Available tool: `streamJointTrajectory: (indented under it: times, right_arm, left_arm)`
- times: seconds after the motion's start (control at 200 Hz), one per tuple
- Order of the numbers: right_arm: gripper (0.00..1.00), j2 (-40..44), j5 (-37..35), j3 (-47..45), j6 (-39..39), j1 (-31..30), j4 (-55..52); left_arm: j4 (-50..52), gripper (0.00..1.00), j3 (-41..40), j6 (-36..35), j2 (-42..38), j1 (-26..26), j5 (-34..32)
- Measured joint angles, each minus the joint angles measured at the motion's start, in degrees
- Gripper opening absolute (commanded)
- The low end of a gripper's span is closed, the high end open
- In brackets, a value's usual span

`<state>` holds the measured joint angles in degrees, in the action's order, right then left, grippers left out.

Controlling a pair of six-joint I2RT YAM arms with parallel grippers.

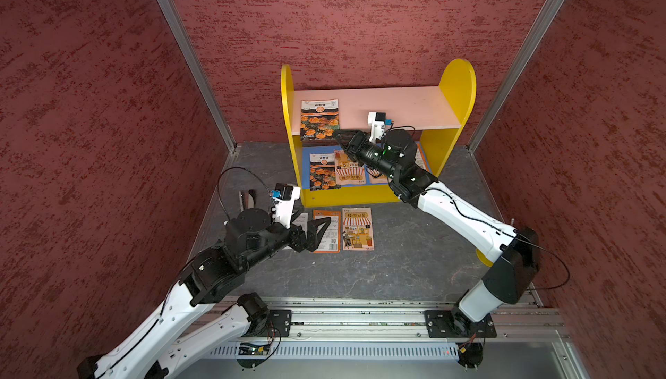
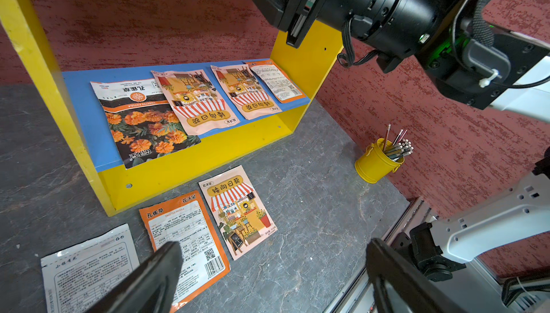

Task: Take the seed bag off the shelf
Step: Pick up the seed packet from the shelf.

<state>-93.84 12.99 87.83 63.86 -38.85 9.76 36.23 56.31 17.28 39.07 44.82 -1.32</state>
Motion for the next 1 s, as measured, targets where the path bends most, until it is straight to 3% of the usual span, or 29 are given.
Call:
streamJointTrajectory:
  times: [0.321,0.511,0.681,0.997]
  right_arm:
    - [0.00,-0.07,0.07,1.03,-0.50,0.00,1.18]
    - [0.00,2.12,-0.22,-1.51,-3.41,0.00,1.14]
    - [0.00,10.29,-0.13,-8.33,-7.65,0.55,0.33]
    - [0.00,30.49,1.53,-21.09,-14.78,1.09,-2.32]
  left_arm:
    - [-1.33,1.00,-1.16,1.11,0.35,0.20,0.17]
    - [-1.79,1.00,-0.59,2.71,0.31,0.20,0.20]
    - [-4.28,1.00,-0.35,4.22,0.31,-0.22,1.11]
    - [-18.21,1.00,-3.26,12.76,3.19,-9.84,13.81]
